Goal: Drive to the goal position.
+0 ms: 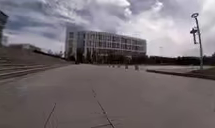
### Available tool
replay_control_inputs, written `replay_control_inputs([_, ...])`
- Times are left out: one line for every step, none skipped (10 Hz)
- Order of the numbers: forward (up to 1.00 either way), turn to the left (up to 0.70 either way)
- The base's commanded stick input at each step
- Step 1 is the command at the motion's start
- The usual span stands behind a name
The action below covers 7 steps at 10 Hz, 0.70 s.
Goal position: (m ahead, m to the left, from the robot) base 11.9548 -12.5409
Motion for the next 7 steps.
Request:
replay_control_inputs([1.00,0.00])
replay_control_inputs([1.00,0.00])
replay_control_inputs([1.00,0.00])
replay_control_inputs([1.00,0.00])
replay_control_inputs([1.00,0.00])
replay_control_inputs([1.00,0.00])
replay_control_inputs([1.00,0.00])
